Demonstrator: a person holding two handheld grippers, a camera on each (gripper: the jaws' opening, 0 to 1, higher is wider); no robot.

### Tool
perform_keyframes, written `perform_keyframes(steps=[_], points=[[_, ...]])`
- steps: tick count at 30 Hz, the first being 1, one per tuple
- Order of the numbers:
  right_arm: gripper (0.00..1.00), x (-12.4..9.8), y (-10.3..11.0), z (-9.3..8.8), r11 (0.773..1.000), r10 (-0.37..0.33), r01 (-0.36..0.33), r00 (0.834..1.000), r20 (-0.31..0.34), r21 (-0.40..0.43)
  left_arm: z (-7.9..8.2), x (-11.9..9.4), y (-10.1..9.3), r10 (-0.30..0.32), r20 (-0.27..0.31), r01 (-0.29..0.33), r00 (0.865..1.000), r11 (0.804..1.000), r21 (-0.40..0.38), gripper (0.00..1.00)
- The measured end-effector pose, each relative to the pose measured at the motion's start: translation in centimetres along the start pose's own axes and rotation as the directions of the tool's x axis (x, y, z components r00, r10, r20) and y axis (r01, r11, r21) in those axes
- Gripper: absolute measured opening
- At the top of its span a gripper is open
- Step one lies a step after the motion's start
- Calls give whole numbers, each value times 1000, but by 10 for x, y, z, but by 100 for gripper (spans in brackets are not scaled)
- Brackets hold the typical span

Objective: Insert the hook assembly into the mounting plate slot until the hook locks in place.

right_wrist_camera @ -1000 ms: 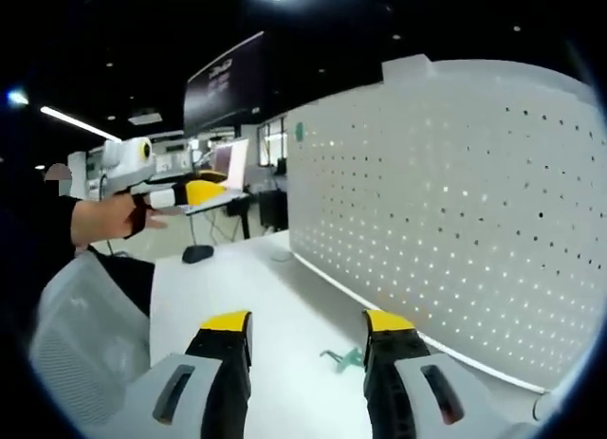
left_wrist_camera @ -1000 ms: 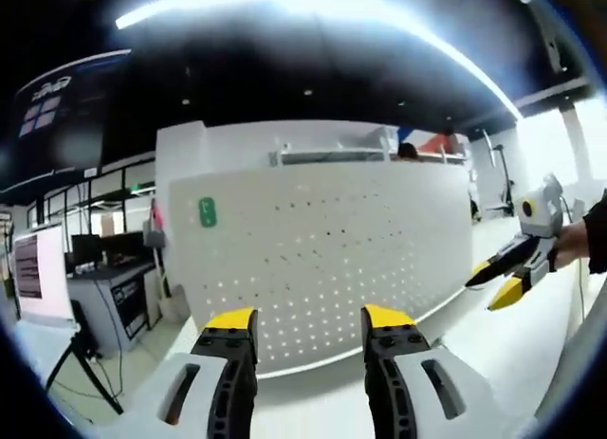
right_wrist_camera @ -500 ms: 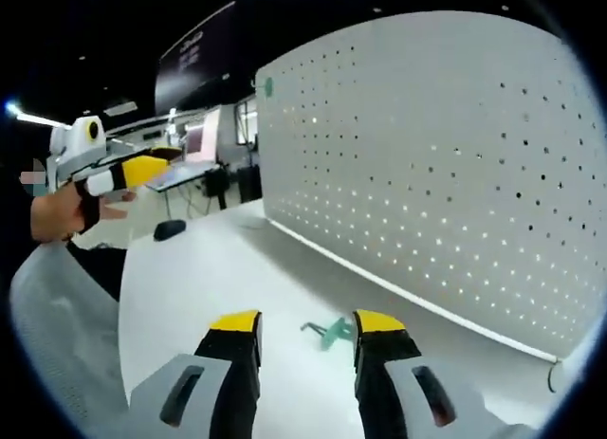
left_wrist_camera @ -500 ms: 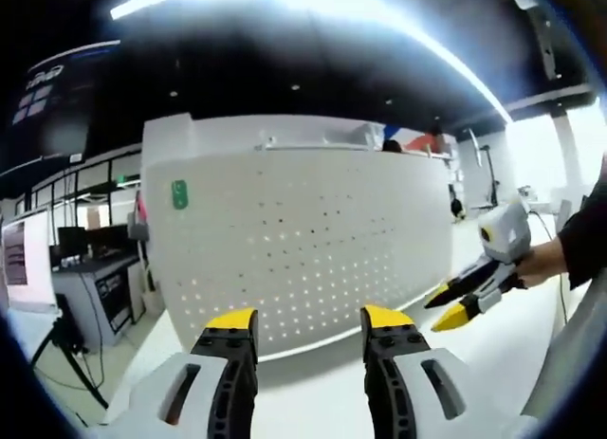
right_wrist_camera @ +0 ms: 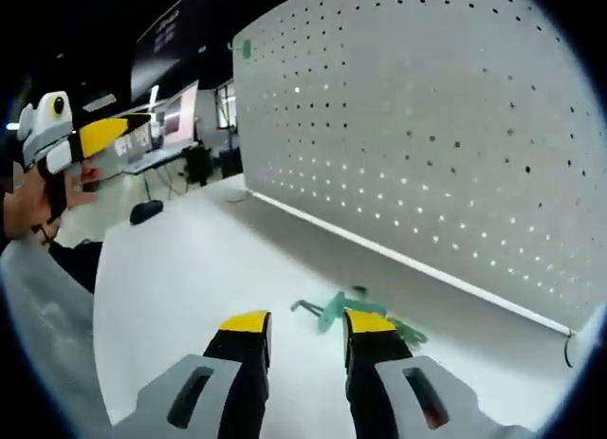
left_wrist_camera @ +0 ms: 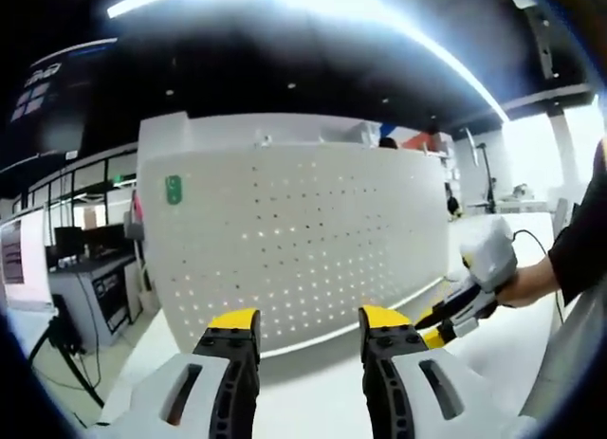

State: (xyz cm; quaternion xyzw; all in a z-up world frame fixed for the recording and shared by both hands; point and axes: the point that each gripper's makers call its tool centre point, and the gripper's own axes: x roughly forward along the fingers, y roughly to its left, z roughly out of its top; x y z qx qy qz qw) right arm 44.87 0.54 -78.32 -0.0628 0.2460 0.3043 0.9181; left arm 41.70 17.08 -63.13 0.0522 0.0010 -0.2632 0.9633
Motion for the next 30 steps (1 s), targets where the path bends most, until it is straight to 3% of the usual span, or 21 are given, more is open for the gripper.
perform_keyframes(steps=[14,30], points=[[21,20,-8,-18,997,-48,51,998,-44,65,-11,1,-5,-23,-29,23,999,1000,0,42],[10,32,-14,-28,995,-94,96,993,-66,38,-15,2,-9,-42,-51,42,998,999,3,40]])
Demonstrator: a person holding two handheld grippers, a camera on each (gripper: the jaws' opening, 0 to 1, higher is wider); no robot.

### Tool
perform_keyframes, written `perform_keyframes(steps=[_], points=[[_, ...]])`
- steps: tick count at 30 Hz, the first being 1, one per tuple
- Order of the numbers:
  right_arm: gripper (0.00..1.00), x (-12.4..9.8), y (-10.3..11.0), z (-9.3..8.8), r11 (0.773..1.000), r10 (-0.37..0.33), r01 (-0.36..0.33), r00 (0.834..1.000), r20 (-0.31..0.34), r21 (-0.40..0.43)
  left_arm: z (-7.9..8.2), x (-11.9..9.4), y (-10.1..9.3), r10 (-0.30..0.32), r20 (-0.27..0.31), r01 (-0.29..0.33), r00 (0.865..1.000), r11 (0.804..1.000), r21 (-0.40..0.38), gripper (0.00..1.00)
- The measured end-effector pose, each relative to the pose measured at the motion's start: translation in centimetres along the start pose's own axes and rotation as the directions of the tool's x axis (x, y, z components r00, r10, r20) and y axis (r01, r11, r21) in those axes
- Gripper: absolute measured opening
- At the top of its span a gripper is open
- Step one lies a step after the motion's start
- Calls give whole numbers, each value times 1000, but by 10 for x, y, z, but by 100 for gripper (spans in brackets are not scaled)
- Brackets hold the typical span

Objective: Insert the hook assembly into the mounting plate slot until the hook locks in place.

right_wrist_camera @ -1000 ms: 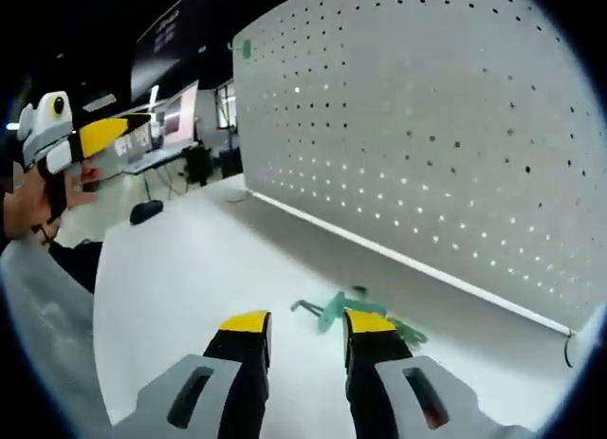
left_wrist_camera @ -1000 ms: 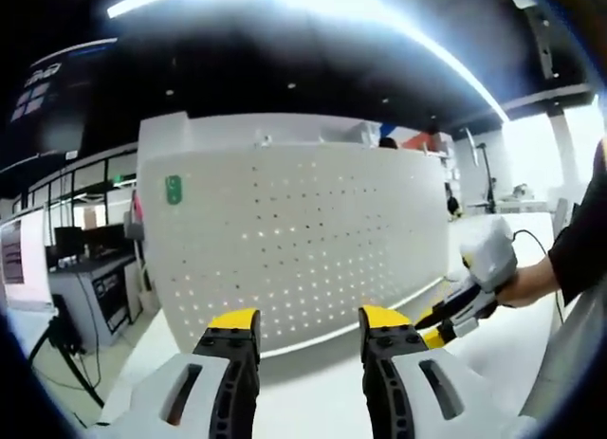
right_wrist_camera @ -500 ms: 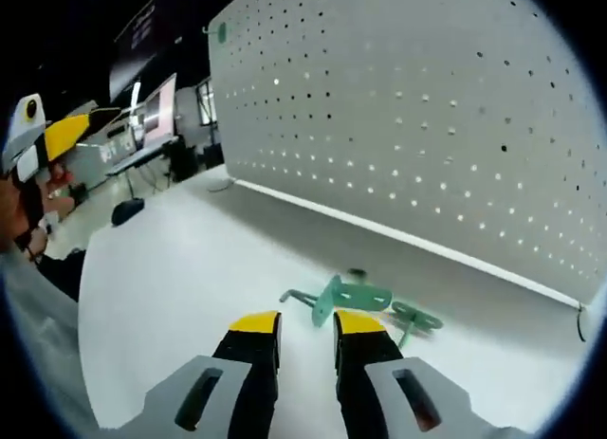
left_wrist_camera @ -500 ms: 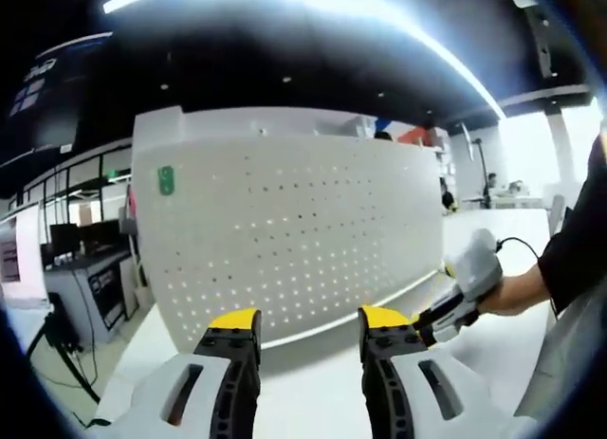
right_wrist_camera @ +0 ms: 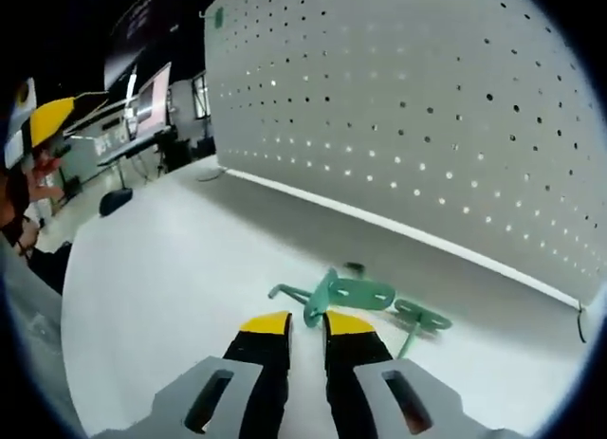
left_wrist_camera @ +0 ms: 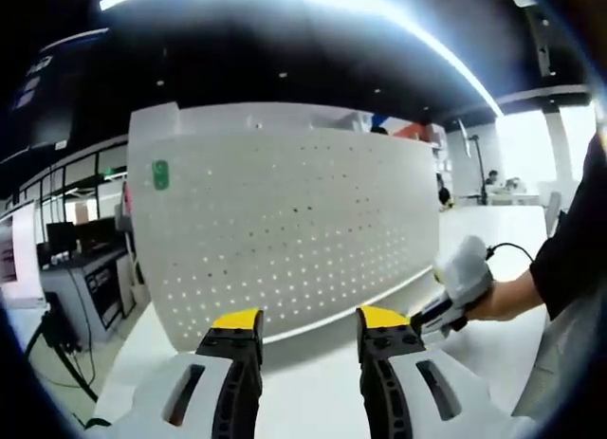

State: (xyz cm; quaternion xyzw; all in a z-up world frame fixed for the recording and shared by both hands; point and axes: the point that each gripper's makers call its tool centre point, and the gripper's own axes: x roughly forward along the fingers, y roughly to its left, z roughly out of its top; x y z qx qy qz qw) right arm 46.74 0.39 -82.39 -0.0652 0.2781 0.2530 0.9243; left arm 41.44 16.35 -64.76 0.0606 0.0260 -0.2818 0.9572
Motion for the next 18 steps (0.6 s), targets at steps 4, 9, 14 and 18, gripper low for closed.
perform_keyframes(steps=[4,9,14,18], points=[[8,-5,-9,-2,1000,-23,23,1000,4,21,0,0,0,0,0,0,1000,1000,-3,39],[7,-7,-20,-1,998,-54,53,998,15,45,-1,0,1,1,-1,-1,1000,1000,-6,39],[6,-5,-16,1,999,-42,42,999,21,18,-1,0,-1,-3,-4,3,1000,1000,-8,38],[3,-4,-14,0,999,-40,40,999,15,-4,-1,0,-2,-5,-5,5,1000,1000,-7,38]])
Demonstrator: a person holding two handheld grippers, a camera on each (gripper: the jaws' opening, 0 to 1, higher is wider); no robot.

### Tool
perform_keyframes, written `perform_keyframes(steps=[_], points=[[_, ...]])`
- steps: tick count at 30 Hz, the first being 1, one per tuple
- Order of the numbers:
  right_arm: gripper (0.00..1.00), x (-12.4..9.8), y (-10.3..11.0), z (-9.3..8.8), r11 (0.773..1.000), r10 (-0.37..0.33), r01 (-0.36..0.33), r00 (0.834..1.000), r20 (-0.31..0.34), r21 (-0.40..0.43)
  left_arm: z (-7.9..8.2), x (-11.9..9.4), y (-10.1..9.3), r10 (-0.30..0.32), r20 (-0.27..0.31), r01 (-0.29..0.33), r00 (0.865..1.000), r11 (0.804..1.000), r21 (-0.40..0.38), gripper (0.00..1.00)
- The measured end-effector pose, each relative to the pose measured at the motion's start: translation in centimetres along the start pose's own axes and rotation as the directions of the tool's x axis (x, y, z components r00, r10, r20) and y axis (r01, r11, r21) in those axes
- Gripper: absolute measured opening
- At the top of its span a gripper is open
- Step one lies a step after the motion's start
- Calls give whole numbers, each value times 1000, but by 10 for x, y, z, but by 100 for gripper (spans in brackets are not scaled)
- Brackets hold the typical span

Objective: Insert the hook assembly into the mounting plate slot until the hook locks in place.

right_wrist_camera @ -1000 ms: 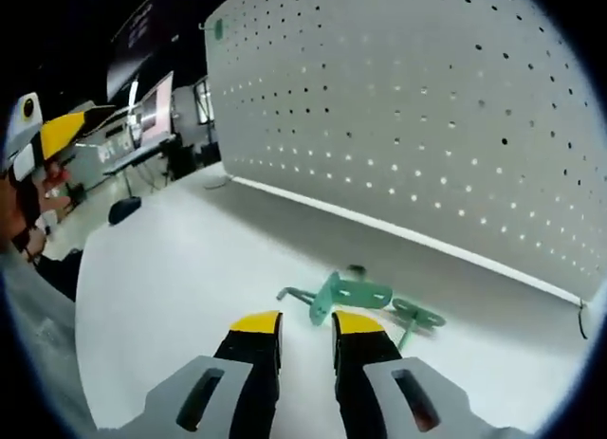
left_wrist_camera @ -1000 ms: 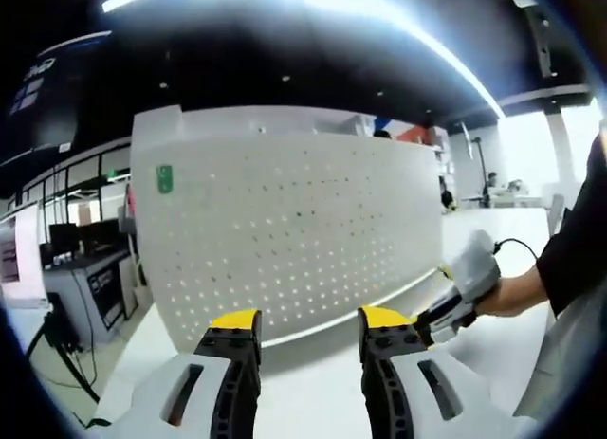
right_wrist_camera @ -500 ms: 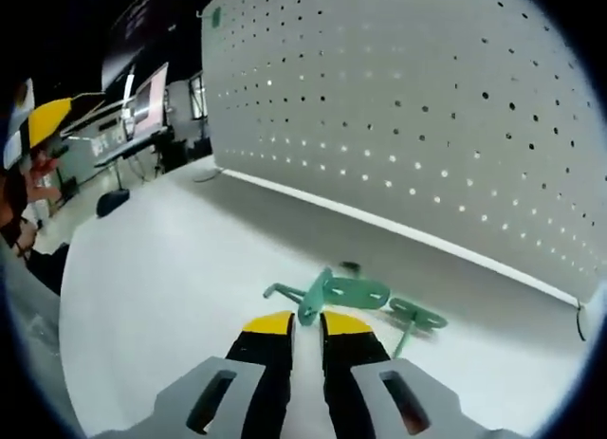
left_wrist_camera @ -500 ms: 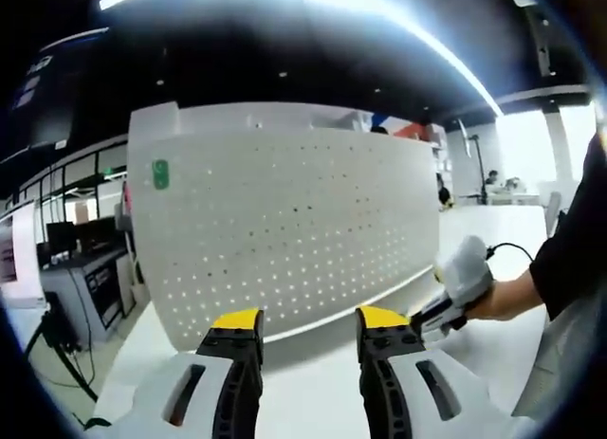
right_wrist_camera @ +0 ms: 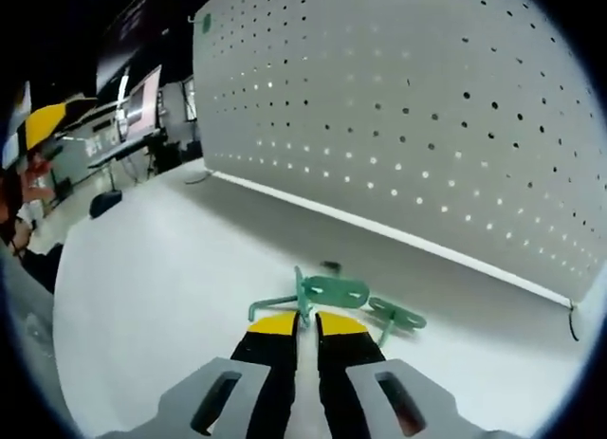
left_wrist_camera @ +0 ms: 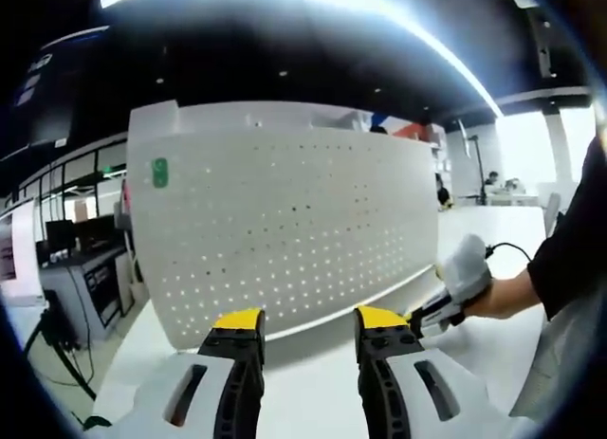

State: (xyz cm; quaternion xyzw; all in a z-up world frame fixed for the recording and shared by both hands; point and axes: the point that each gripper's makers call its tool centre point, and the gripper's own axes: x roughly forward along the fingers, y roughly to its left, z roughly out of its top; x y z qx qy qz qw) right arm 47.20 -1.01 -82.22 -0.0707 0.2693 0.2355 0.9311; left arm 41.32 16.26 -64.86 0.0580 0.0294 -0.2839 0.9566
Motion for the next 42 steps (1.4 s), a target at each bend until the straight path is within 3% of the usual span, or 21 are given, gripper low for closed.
perform_keyframes(steps=[8,28,42], points=[[1,-3,-2,2,999,0,0,1000,4,-32,-1,0,-1,-5,-5,5,1000,1000,-1,38],[0,-19,-12,25,998,-8,10,999,42,-57,-3,4,-16,-59,-12,59,998,998,9,36],[0,-21,-10,28,999,15,-14,999,31,-28,-4,6,-27,-100,-21,100,995,995,25,35]])
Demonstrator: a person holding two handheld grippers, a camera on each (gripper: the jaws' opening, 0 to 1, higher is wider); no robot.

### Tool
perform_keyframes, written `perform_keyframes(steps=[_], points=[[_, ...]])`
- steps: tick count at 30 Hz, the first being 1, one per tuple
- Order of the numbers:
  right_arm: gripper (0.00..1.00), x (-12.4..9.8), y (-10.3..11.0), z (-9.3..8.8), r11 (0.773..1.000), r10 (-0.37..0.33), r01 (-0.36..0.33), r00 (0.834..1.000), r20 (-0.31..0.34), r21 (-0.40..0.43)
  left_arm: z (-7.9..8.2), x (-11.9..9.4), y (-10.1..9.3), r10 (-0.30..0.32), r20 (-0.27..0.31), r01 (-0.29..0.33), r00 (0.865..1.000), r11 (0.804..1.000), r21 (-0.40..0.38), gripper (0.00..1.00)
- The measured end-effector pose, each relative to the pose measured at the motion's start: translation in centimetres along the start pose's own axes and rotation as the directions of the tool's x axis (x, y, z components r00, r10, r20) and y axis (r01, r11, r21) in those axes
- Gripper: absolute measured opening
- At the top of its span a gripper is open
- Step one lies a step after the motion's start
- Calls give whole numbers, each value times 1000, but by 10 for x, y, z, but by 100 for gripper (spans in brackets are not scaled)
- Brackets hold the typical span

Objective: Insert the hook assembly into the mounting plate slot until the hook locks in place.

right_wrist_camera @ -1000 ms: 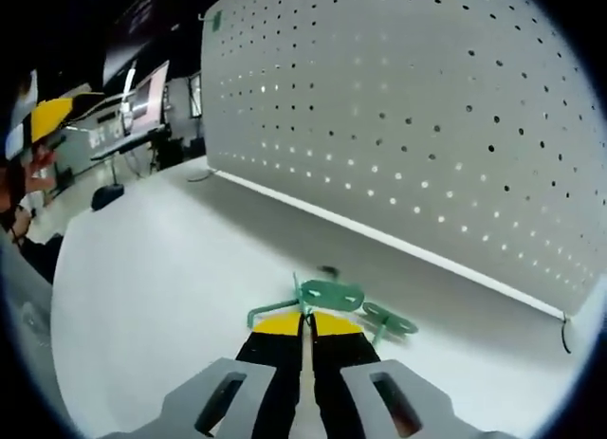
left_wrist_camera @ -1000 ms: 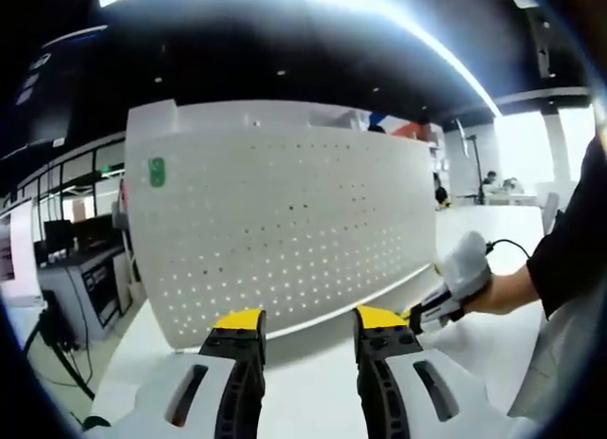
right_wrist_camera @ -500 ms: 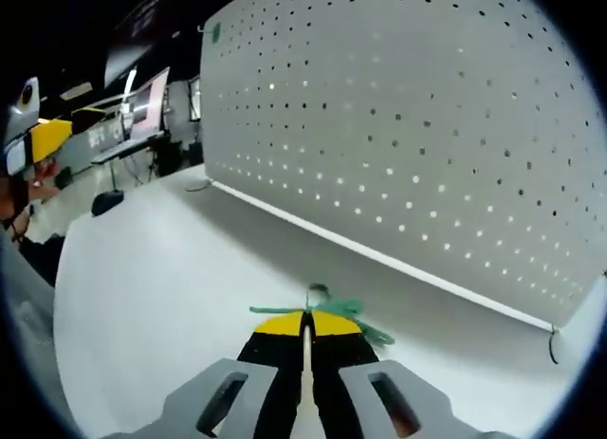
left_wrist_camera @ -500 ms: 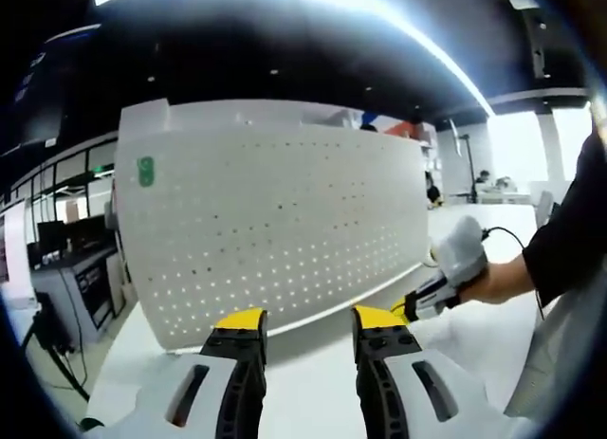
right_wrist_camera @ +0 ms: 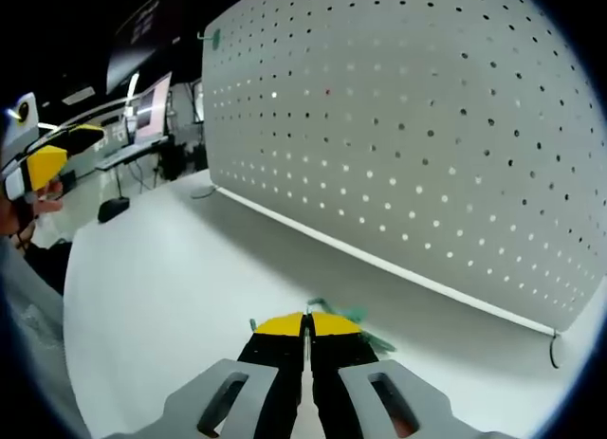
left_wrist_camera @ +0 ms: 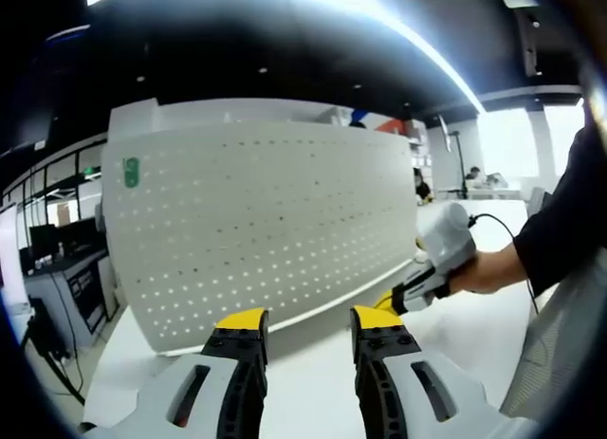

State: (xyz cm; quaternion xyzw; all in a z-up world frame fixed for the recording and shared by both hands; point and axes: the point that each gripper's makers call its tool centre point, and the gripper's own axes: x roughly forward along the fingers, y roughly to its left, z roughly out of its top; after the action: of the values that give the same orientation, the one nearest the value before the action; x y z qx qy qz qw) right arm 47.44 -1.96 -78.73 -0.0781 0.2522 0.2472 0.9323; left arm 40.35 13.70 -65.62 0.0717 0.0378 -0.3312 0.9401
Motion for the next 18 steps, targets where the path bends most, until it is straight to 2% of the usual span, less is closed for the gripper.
perform_keyframes(steps=[5,18], points=[[0,-5,4,9,1000,11,-11,1000,16,17,0,1,-5,-18,-1,18,1000,1000,4,35],[0,-14,24,54,997,67,-71,993,100,42,-2,6,-14,-53,-13,52,999,998,-18,34]])
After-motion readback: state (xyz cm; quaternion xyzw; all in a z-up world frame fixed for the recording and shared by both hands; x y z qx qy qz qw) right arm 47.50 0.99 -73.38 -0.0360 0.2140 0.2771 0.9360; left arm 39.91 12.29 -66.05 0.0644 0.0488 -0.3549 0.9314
